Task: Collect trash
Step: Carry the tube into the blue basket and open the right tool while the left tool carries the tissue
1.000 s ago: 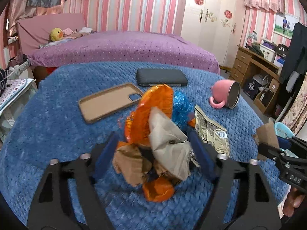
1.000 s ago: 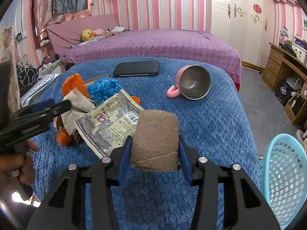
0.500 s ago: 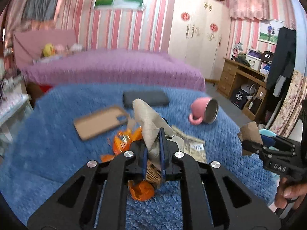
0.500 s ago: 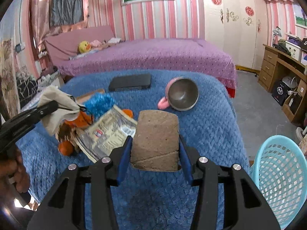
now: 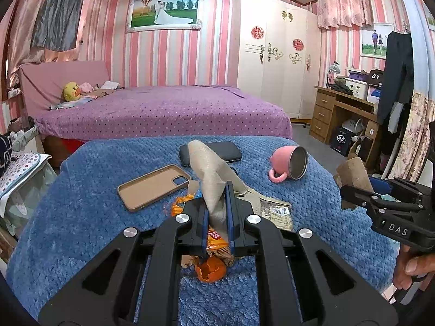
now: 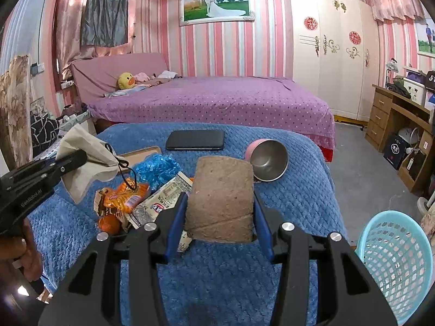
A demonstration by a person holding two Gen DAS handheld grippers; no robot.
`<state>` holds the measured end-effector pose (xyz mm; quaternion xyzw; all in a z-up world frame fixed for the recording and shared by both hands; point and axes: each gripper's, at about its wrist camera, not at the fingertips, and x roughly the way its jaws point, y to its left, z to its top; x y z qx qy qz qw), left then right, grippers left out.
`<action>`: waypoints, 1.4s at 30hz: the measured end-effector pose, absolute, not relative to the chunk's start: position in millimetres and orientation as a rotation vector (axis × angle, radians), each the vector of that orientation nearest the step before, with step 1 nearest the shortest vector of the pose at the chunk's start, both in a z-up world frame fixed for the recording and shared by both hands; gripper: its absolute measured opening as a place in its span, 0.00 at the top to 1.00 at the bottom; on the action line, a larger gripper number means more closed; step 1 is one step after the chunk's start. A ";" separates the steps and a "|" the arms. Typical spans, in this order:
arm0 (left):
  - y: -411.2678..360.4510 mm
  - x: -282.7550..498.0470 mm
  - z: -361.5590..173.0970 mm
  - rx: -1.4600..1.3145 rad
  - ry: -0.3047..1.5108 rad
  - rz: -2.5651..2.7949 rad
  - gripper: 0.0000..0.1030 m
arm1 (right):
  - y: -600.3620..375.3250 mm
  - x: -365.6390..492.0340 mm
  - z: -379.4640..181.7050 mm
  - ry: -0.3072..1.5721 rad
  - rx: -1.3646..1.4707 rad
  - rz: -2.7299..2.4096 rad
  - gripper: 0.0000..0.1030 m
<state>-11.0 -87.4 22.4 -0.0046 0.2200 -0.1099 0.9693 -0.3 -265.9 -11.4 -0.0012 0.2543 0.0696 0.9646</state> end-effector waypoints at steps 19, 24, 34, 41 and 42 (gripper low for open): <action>-99.4 -12.5 20.9 0.012 0.445 -0.215 0.91 | -280.9 -5.3 -8.1 0.495 0.007 0.107 0.55; -112.0 -15.6 23.6 0.028 0.432 -0.237 0.91 | -290.2 -8.4 -7.0 0.486 0.003 0.088 0.55; -148.8 -20.2 31.2 -0.008 0.406 -0.312 0.91 | -336.0 -12.7 -2.9 0.467 0.049 -0.021 0.55; -188.5 -25.8 30.8 -0.014 0.398 -0.383 0.91 | -405.5 -16.2 -6.9 0.471 0.105 -0.204 0.55; -192.3 -26.5 30.6 -0.021 0.398 -0.388 0.91 | -422.9 -18.2 -9.1 0.475 0.122 -0.251 0.55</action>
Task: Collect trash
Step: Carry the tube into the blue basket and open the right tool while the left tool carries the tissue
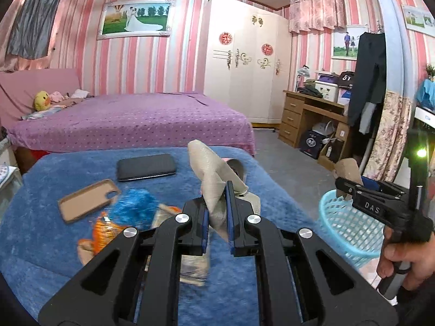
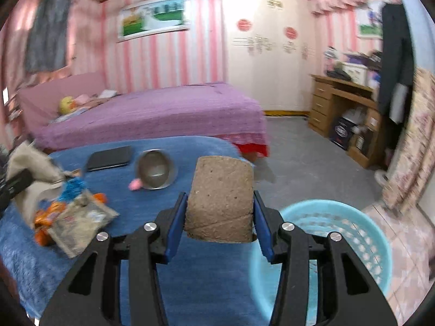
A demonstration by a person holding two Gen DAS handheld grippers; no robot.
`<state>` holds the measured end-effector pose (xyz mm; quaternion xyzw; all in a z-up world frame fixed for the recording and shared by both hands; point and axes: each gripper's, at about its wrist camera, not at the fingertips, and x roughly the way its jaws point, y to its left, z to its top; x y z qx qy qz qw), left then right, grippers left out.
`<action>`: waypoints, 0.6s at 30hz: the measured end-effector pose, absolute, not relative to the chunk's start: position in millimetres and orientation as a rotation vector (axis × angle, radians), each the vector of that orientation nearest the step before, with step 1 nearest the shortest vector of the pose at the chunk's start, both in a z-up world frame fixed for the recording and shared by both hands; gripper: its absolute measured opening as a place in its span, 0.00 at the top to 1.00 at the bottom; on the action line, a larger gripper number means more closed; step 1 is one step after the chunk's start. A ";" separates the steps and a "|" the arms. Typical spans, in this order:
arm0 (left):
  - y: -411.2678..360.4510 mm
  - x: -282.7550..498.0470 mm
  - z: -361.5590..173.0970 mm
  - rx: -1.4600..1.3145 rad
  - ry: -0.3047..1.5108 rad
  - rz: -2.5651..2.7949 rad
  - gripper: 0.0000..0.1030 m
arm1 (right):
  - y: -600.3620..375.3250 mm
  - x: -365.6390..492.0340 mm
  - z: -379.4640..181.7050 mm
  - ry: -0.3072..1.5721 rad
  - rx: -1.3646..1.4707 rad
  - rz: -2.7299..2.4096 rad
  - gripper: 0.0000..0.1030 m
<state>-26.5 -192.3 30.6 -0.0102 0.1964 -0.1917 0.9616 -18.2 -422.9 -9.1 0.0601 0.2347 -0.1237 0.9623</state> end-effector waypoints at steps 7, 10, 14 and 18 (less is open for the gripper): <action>-233.2 -26.9 30.7 -0.037 0.403 -0.453 0.91 | -489.3 -32.5 -22.0 0.502 0.168 -0.394 0.54; -255.4 -25.2 30.0 -0.028 0.414 -0.481 0.91 | -508.4 -33.5 -30.0 0.529 0.189 -0.403 0.52; -283.8 -24.0 34.5 -0.017 0.432 -0.535 0.91 | -518.9 -30.9 -38.3 0.559 0.212 -0.393 0.27; -309.2 -18.5 34.8 0.004 0.448 -0.567 0.91 | -532.1 -41.8 -33.8 0.504 0.253 -0.422 0.25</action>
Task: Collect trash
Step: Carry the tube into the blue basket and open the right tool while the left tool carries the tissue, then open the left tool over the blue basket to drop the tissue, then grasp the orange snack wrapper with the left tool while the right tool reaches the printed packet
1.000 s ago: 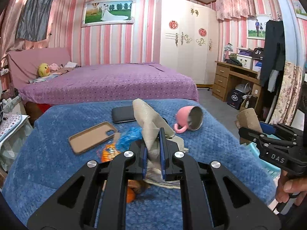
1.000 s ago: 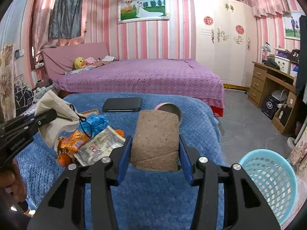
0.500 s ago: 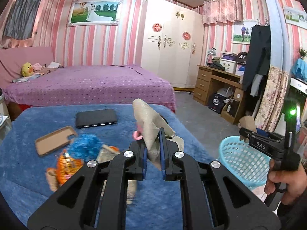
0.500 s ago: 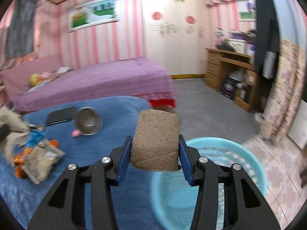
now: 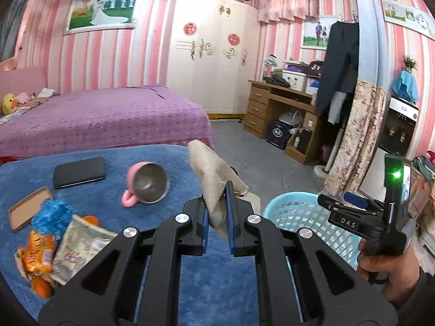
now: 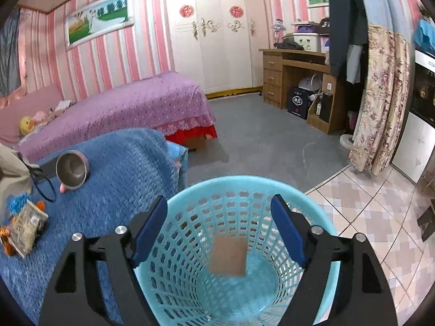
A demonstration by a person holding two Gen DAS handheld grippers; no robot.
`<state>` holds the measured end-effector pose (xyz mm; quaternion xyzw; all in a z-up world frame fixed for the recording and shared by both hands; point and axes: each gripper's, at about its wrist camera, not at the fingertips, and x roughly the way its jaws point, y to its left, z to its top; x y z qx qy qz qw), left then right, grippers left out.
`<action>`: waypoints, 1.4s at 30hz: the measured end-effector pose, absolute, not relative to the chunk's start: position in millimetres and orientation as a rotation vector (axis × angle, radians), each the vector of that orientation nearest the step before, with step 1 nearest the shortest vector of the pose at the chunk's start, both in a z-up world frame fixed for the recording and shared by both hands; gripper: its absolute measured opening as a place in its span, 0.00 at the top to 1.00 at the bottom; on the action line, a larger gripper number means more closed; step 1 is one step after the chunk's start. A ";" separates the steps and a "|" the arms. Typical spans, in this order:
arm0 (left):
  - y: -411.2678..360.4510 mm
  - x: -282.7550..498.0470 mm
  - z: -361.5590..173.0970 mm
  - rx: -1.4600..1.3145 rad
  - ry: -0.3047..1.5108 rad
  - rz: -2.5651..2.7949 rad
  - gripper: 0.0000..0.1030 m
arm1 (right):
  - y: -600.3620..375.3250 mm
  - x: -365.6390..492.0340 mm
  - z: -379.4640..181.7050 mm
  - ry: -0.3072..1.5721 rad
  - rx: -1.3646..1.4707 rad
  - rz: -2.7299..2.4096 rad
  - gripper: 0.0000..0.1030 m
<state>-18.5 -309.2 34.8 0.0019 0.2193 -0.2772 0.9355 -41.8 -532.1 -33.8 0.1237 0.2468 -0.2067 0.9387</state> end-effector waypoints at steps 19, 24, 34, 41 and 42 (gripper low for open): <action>-406.8 -13.3 28.7 0.028 0.498 -0.756 0.14 | -584.6 -69.8 -33.7 0.417 0.387 -0.603 0.23; -344.8 -11.2 45.5 0.053 0.439 -0.636 0.10 | -549.7 -55.0 -25.2 0.423 0.296 -0.546 0.23; -167.5 11.1 39.4 0.001 0.438 -0.269 0.07 | -412.5 -6.0 -10.2 0.442 0.143 -0.248 0.20; -66.5 13.8 17.4 0.057 0.465 -0.089 0.07 | -313.1 22.5 -18.6 0.504 0.097 -0.013 0.20; -52.3 18.7 13.9 0.029 0.485 -0.078 0.07 | -303.6 24.6 -20.3 0.512 0.090 0.003 0.20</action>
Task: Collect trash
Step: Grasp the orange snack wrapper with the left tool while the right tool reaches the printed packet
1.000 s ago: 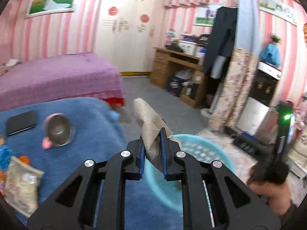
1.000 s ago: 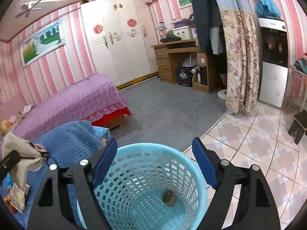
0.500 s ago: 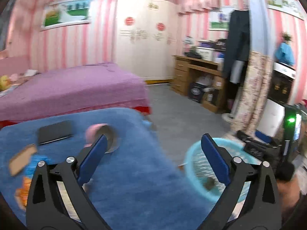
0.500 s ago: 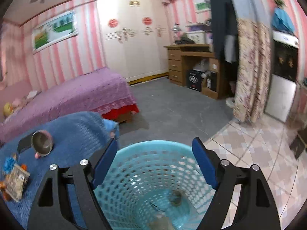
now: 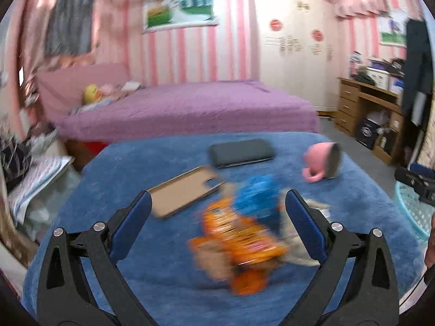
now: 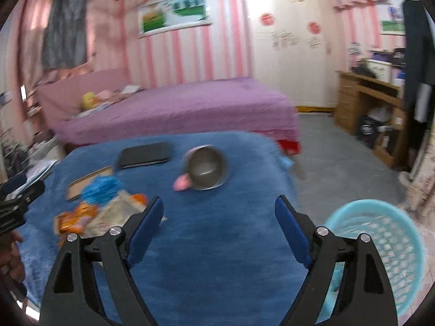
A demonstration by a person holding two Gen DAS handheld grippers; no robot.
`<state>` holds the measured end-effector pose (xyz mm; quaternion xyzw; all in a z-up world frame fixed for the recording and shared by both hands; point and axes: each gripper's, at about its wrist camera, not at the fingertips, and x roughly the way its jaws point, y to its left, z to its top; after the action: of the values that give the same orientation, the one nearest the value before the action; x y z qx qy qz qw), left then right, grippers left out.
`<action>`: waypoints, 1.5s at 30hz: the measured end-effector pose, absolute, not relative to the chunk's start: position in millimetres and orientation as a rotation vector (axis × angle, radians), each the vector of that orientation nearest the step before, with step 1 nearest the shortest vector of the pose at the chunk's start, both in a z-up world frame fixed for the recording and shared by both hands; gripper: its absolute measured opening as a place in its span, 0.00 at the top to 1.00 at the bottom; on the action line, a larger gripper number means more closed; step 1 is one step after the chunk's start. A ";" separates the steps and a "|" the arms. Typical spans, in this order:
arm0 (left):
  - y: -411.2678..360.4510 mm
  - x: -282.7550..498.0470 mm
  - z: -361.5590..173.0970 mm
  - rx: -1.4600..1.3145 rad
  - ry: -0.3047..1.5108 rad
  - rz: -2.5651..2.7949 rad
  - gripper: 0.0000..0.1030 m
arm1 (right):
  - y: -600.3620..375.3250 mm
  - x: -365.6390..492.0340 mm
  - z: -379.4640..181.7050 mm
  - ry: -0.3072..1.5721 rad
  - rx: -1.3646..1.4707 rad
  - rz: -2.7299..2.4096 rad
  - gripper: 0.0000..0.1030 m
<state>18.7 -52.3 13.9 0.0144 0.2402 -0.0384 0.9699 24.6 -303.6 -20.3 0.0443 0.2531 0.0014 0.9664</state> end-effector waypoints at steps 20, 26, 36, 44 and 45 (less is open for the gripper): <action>-54.1 8.7 -24.4 0.123 0.551 -0.242 0.07 | -234.6 57.9 -58.0 0.671 0.014 0.055 0.20; -94.7 6.0 -35.8 0.230 0.570 -0.303 0.15 | -243.1 57.0 -53.9 0.668 0.018 0.056 0.20; -105.2 34.7 -50.7 0.214 0.673 -0.327 0.88 | -246.8 56.6 -54.0 0.675 0.020 0.066 0.20; -73.7 18.4 -7.7 0.074 0.499 -0.272 0.98 | -238.3 66.2 -66.8 0.712 -0.038 0.083 0.20; -71.2 16.7 -4.9 0.064 0.483 -0.263 0.98 | -242.2 69.9 -69.2 0.722 -0.036 0.070 0.20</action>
<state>16.7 -71.2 -4.9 0.0315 0.2386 -0.1300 0.9619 69.9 -242.2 -69.2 -0.0175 0.3531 0.0343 0.9348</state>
